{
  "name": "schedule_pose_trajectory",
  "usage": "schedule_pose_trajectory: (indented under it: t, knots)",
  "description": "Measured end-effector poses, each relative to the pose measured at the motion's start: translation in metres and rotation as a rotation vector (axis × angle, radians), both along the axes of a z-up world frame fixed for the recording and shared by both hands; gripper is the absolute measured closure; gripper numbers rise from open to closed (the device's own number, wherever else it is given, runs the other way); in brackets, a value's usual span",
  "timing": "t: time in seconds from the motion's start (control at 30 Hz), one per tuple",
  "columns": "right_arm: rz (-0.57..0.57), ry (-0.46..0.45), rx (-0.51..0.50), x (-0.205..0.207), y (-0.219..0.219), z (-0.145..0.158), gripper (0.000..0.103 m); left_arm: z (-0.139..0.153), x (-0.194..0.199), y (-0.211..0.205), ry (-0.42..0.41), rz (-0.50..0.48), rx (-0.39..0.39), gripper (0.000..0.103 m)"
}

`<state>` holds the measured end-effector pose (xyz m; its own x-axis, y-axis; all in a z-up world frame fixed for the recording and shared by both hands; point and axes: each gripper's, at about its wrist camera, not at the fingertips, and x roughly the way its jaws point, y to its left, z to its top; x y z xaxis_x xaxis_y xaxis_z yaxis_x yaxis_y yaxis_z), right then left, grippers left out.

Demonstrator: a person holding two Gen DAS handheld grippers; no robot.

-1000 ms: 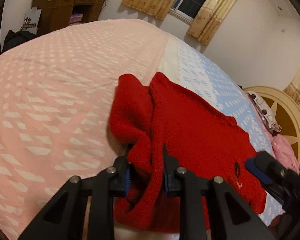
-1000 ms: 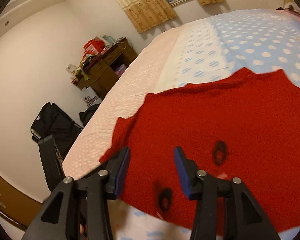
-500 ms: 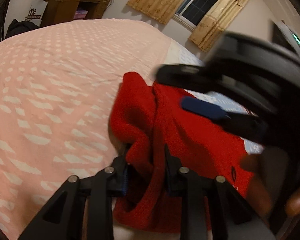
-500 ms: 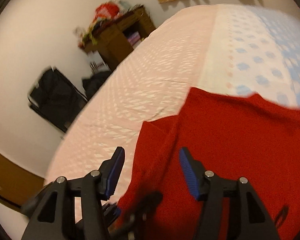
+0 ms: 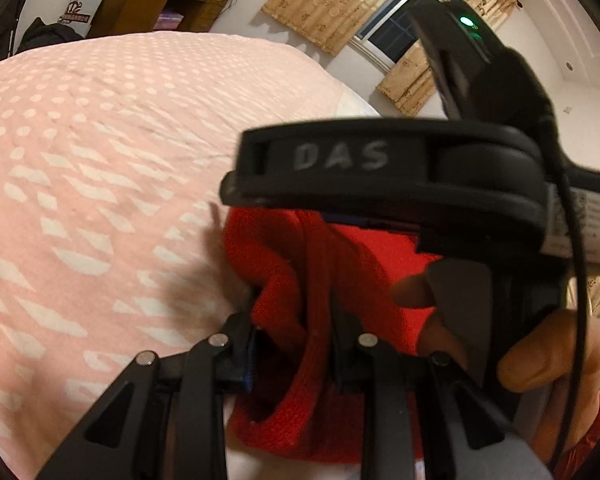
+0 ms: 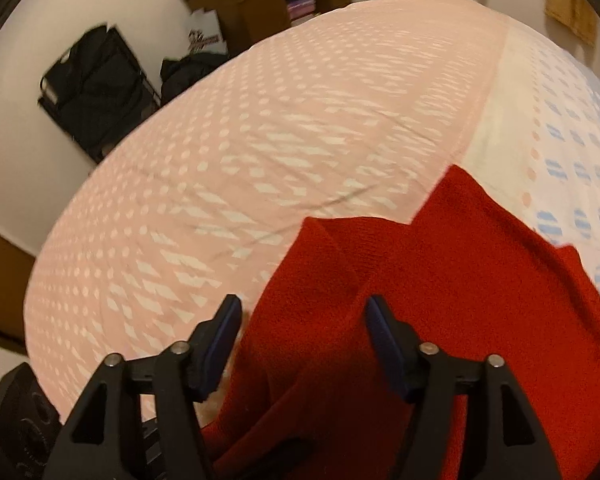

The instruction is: Fold small clothes

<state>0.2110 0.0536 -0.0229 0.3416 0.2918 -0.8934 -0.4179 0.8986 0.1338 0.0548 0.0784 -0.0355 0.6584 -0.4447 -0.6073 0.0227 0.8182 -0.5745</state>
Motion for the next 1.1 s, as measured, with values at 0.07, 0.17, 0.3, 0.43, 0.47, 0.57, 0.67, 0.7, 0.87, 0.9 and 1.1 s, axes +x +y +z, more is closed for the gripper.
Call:
schedule_pose_trajectory:
  t: [0.07, 0.17, 0.3, 0.43, 0.47, 0.57, 0.67, 0.7, 0.87, 0.9, 1.1]
  knots:
    - [0.041, -0.017, -0.049, 0.001, 0.009, -0.003, 0.031, 0.001, -0.001, -0.001, -0.007, -0.004, 0.009, 0.075]
    - [0.067, -0.043, -0.128, 0.002, 0.018, -0.008, 0.03, 0.0, -0.004, -0.002, -0.01, 0.001, 0.02, 0.075]
    - [0.058, -0.041, -0.096, 0.0, 0.011, -0.008, 0.032, 0.0, -0.007, -0.005, -0.006, -0.005, -0.004, 0.075]
    - [-0.043, -0.051, -0.005, -0.006, -0.02, -0.002, 0.079, 0.002, -0.007, -0.01, -0.009, -0.01, 0.017, 0.075]
    - [-0.067, -0.034, 0.05, -0.005, -0.029, -0.001, 0.083, 0.002, -0.008, -0.01, -0.009, -0.012, 0.02, 0.075]
    - [-0.133, -0.006, 0.204, -0.009, -0.057, 0.001, 0.089, 0.008, -0.009, -0.016, -0.008, -0.023, 0.059, 0.075]
    - [-0.167, -0.021, 0.297, -0.016, -0.074, 0.009, 0.091, 0.019, -0.011, -0.031, -0.023, -0.039, 0.131, 0.076]
    - [-0.175, -0.036, 0.328, -0.02, -0.081, 0.015, 0.091, 0.025, -0.012, -0.037, -0.032, -0.045, 0.157, 0.076]
    - [-0.197, -0.084, 0.381, -0.044, -0.105, 0.04, 0.091, 0.058, -0.01, -0.067, -0.075, -0.084, 0.201, 0.076]
    - [-0.204, -0.092, 0.39, -0.048, -0.11, 0.044, 0.091, 0.065, -0.013, -0.074, -0.087, -0.099, 0.208, 0.076]
    - [-0.249, -0.127, 0.427, -0.067, -0.147, 0.062, 0.091, 0.087, -0.029, -0.107, -0.144, -0.171, 0.266, 0.076]
